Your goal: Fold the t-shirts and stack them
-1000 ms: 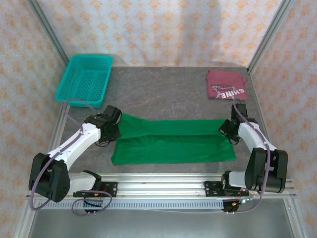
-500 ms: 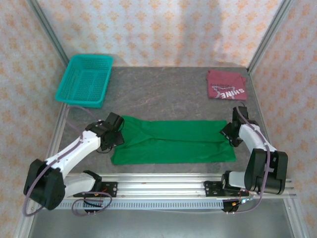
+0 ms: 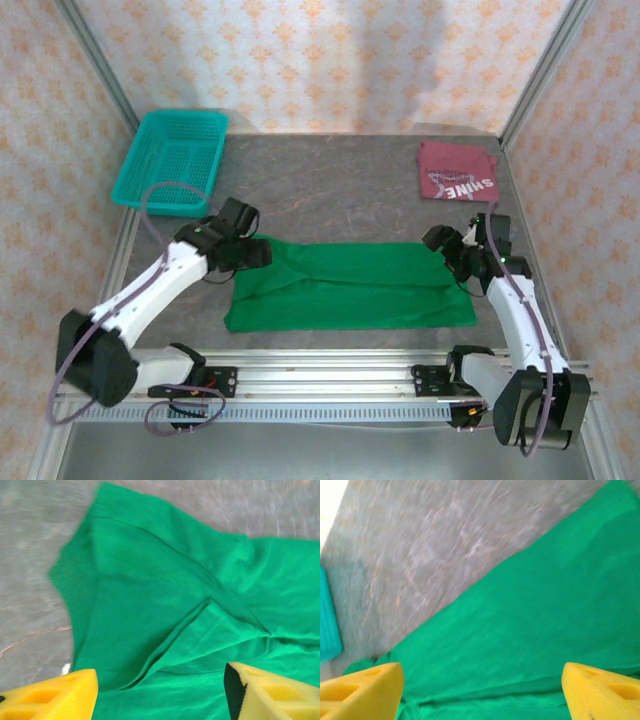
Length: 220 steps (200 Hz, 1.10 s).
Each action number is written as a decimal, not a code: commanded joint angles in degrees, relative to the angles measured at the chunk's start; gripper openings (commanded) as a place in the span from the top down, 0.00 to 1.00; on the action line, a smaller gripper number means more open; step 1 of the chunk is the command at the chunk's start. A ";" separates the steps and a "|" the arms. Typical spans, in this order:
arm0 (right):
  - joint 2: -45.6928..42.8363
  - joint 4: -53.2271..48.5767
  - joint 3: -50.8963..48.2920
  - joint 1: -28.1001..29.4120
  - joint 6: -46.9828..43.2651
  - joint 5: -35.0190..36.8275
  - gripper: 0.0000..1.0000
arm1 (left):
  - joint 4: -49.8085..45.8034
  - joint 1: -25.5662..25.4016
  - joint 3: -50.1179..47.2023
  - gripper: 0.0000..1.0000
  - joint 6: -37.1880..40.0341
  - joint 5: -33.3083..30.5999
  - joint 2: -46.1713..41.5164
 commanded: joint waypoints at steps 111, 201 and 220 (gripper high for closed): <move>-6.68 -2.68 -2.19 2.31 -3.69 -4.80 0.16 | -2.37 -5.44 14.55 0.50 15.80 -3.94 27.38; -6.08 -2.52 -1.87 2.36 -3.91 -3.93 0.16 | -3.76 -6.22 16.42 0.66 16.76 -1.11 31.53; -6.02 -2.12 -2.18 2.37 -3.58 -3.62 0.17 | -3.37 -6.43 15.38 0.69 16.53 -0.58 30.98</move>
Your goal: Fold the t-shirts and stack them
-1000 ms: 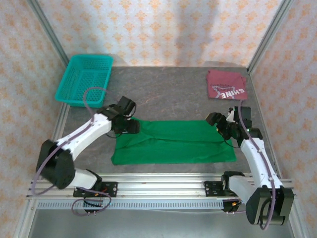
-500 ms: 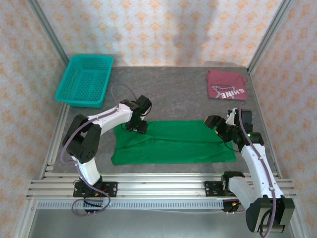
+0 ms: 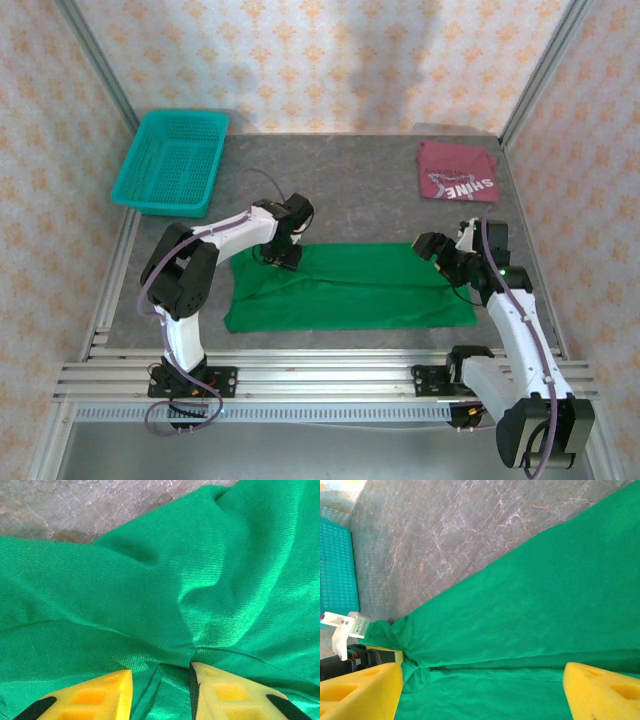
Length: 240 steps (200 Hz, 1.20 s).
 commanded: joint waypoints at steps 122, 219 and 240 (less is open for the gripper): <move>0.32 1.22 -1.11 0.31 0.22 1.55 0.16 | -1.55 -2.25 -2.81 1.00 -1.42 1.48 -6.08; 2.69 4.21 -1.51 0.27 1.43 2.26 0.16 | 2.22 -11.22 -14.75 1.00 -12.40 2.03 -18.00; 2.96 4.20 -1.58 0.30 1.41 2.48 0.16 | 4.24 -15.44 -16.91 1.00 -15.24 2.36 -18.27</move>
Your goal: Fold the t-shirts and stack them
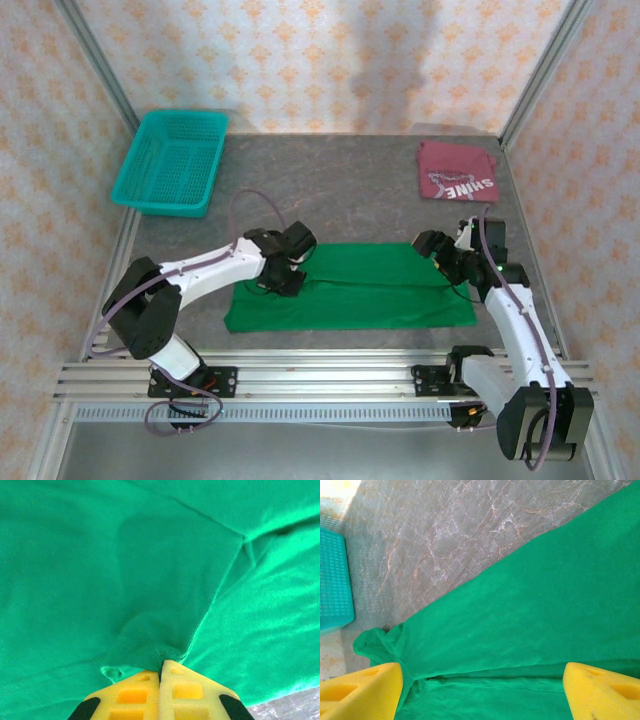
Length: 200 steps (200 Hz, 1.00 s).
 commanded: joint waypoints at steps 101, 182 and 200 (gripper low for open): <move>0.14 -2.26 1.59 0.32 0.32 4.86 0.16 | -4.40 -1.14 9.12 0.32 -10.10 -7.17 -11.35; -0.40 -21.52 20.17 0.85 -5.63 8.13 0.18 | -15.14 20.37 21.51 0.14 -17.60 -17.10 -24.01; 2.26 -28.00 24.01 1.63 -7.11 11.45 0.28 | -16.78 20.38 22.23 0.17 -17.50 -16.27 -22.99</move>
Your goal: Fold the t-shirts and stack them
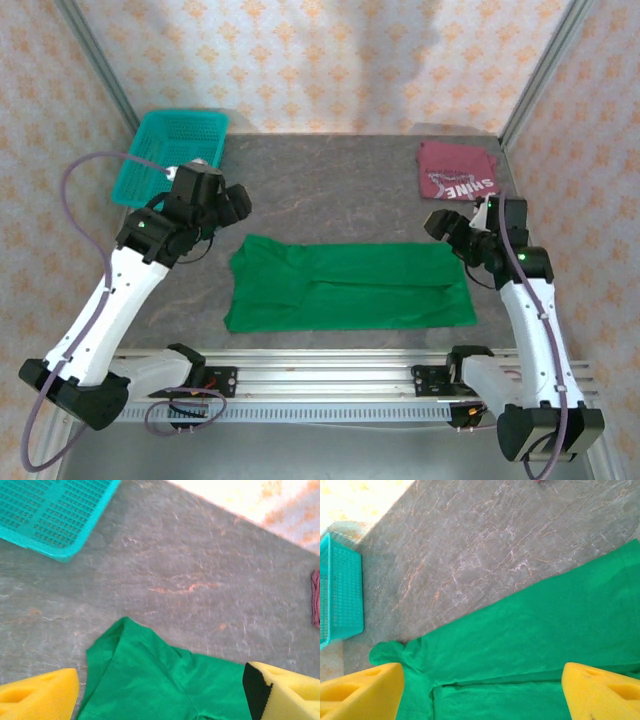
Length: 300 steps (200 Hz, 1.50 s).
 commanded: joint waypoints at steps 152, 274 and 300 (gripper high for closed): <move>31.83 -3.46 -8.65 7.28 6.44 21.67 0.95 | 12.80 -3.55 -20.25 0.96 -7.61 8.02 29.71; 36.58 2.84 -14.44 7.34 25.68 21.61 0.94 | -0.98 6.86 42.47 0.98 6.82 5.97 77.24; 33.35 3.06 -17.26 10.41 32.22 18.85 0.95 | -5.26 7.13 65.44 0.98 9.44 10.94 90.49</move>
